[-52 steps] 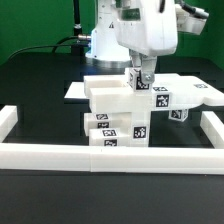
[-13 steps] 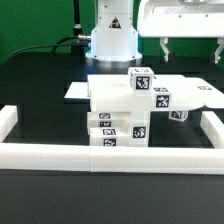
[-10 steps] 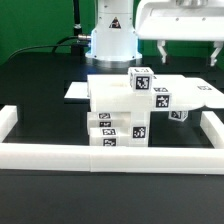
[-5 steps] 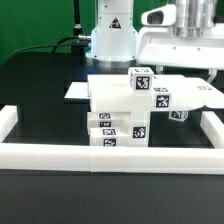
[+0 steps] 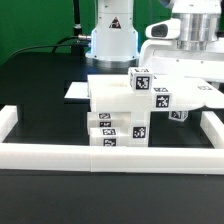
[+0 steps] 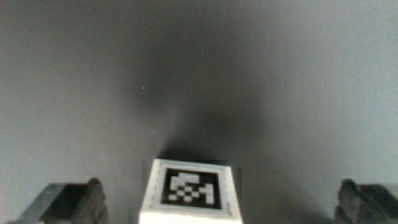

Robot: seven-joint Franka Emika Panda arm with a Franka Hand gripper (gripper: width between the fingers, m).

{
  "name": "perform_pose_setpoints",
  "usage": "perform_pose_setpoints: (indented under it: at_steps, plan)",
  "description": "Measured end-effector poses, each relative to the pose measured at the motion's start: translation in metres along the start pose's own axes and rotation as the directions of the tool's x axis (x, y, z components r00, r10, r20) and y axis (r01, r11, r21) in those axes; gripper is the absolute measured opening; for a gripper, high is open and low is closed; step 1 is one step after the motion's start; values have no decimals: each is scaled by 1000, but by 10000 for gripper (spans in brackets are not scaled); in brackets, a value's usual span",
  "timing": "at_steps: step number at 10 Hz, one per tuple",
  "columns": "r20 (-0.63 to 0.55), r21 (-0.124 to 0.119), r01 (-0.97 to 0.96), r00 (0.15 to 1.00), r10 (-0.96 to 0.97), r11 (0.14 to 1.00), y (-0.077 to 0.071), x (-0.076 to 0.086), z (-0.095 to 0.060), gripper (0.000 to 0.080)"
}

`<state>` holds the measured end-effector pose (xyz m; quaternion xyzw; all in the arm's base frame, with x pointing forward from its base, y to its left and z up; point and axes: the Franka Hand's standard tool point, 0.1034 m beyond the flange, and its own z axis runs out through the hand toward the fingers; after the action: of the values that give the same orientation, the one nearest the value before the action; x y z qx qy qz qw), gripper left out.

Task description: Assemble chair

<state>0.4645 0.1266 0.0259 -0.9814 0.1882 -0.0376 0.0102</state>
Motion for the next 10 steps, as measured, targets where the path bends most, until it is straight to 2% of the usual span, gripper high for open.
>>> perform_pose_setpoints:
  at_steps: [2, 4, 6, 8, 10]
  plan:
    - [-2, -7, 1, 1000, -1, 1000, -1, 6, 8, 649]
    - [-7, -7, 1, 1000, -1, 1000, -2, 13, 10, 649]
    - [-12, -9, 2, 1000, -2, 1000, 2, 19, 11, 649]
    - [-18, -16, 6, 1000, -7, 1000, 4, 17, 20, 649]
    - [-23, -15, 9, 1000, -9, 1000, 4, 17, 21, 649]
